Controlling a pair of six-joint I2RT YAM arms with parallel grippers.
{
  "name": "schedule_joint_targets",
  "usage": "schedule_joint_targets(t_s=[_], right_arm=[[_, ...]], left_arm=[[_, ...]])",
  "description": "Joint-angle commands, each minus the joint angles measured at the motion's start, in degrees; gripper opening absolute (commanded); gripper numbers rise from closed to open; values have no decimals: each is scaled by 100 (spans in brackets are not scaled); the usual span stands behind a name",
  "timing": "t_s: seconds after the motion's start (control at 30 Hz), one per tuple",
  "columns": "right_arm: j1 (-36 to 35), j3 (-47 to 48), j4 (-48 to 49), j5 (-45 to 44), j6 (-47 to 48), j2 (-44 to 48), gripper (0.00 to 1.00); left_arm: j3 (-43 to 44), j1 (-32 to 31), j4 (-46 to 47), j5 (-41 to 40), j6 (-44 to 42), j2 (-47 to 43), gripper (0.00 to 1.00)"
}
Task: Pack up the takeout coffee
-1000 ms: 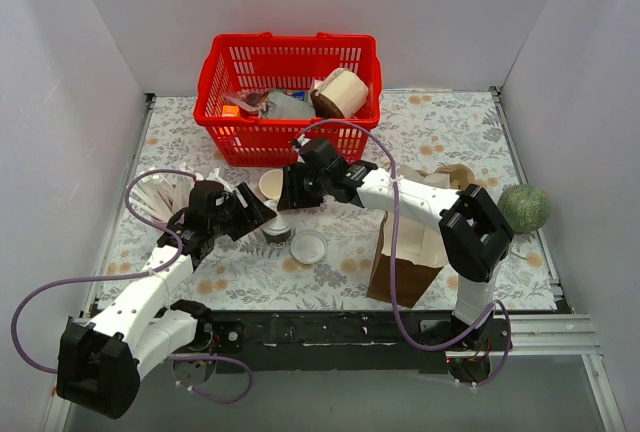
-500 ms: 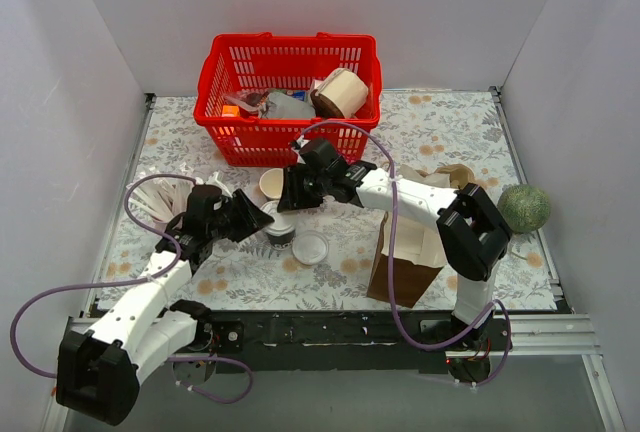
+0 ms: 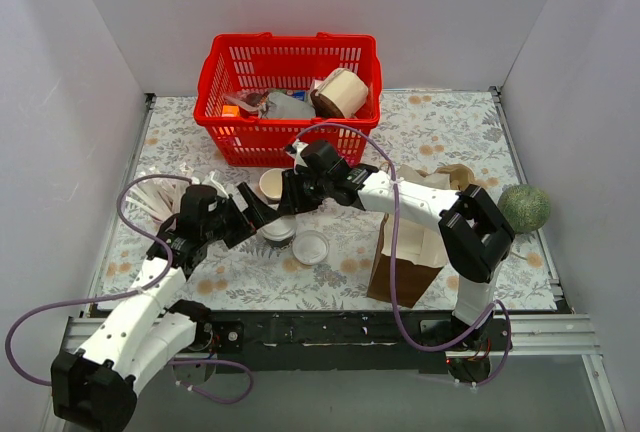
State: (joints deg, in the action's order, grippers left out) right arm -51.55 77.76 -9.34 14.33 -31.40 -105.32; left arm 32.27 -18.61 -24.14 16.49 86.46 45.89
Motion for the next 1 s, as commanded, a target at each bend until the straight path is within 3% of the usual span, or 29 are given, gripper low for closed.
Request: schedule_joint_targets(t_s=[0.0, 0.37, 0.83, 0.97], right_arm=[[-39, 64, -428, -131, 204, 152, 30], [-39, 91, -938, -562, 37, 284, 33], [-39, 240, -560, -325, 608, 152, 31], [-39, 258, -507, -387, 924, 108, 31]], left_arm=[[490, -29, -424, -514, -173, 201, 97], [613, -29, -310, -1015, -111, 500, 93], [930, -29, 6, 232, -1148, 1335, 88], [965, -29, -214, 196, -1184, 1379, 80]])
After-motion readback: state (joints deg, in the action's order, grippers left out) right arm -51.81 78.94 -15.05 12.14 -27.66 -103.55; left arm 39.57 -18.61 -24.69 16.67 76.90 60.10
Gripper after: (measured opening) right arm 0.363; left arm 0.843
